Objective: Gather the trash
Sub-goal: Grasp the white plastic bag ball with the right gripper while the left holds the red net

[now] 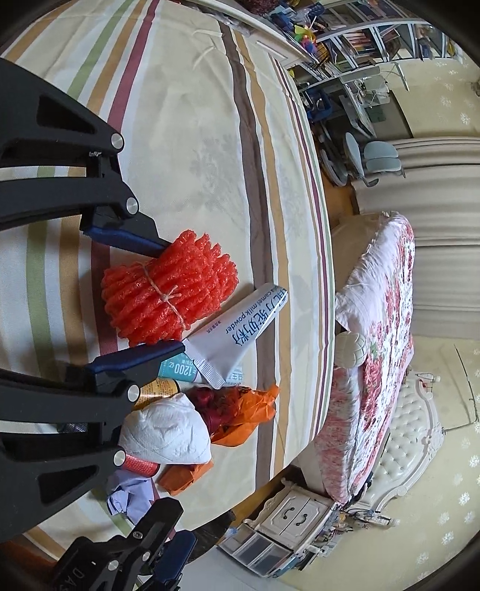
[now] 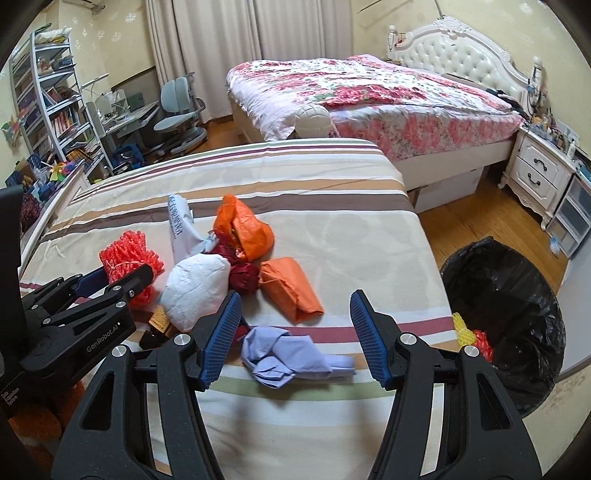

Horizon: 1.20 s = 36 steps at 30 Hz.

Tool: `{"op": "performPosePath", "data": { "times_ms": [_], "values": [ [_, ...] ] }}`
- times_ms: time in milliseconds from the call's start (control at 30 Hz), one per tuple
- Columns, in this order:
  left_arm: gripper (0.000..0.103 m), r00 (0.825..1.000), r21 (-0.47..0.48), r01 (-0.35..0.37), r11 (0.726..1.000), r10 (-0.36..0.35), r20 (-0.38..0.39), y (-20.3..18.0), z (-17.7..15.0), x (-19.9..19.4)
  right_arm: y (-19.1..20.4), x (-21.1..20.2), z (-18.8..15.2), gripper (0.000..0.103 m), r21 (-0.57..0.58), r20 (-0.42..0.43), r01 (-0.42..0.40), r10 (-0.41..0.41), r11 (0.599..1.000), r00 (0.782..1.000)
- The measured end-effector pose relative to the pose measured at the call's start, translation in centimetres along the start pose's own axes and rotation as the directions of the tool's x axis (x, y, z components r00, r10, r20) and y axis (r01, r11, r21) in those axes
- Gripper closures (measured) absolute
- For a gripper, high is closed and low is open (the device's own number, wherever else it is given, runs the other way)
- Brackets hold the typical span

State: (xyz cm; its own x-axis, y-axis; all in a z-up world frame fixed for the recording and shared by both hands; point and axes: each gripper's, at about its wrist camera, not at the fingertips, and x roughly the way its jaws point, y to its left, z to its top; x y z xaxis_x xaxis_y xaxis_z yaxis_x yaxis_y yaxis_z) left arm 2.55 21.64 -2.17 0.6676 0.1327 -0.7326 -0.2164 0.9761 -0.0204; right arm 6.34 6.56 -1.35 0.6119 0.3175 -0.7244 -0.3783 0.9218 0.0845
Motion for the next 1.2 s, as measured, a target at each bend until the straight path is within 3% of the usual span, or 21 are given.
{"op": "performPosePath", "data": {
  "times_ms": [567,700,833,1200],
  "values": [
    [0.058,0.996,-0.066,-0.084,0.994,0.085,0.012,5.6,-1.0,-1.9,6.0,1.2,0.1,0.043,-0.096,-0.032,-0.079,0.076,0.992,0.997],
    [0.058,0.996,-0.081,-0.084,0.993,0.085,0.003,6.2,-1.2,-1.8,6.4,1.9,-0.2,0.047,-0.098,-0.05,-0.076,0.071,0.992,0.996],
    [0.058,0.997,-0.088,-0.077,0.993,0.077,0.0,6.2,-1.4,-1.8,6.9,2.5,-0.4,0.063,-0.109,-0.066,-0.06,0.053,0.992,0.996],
    [0.058,0.998,-0.088,-0.061,0.994,0.063,0.02,6.0,-1.3,-2.5,5.6,0.0,0.3,0.066,-0.092,0.002,-0.04,0.04,0.995,0.999]
  ]
}}
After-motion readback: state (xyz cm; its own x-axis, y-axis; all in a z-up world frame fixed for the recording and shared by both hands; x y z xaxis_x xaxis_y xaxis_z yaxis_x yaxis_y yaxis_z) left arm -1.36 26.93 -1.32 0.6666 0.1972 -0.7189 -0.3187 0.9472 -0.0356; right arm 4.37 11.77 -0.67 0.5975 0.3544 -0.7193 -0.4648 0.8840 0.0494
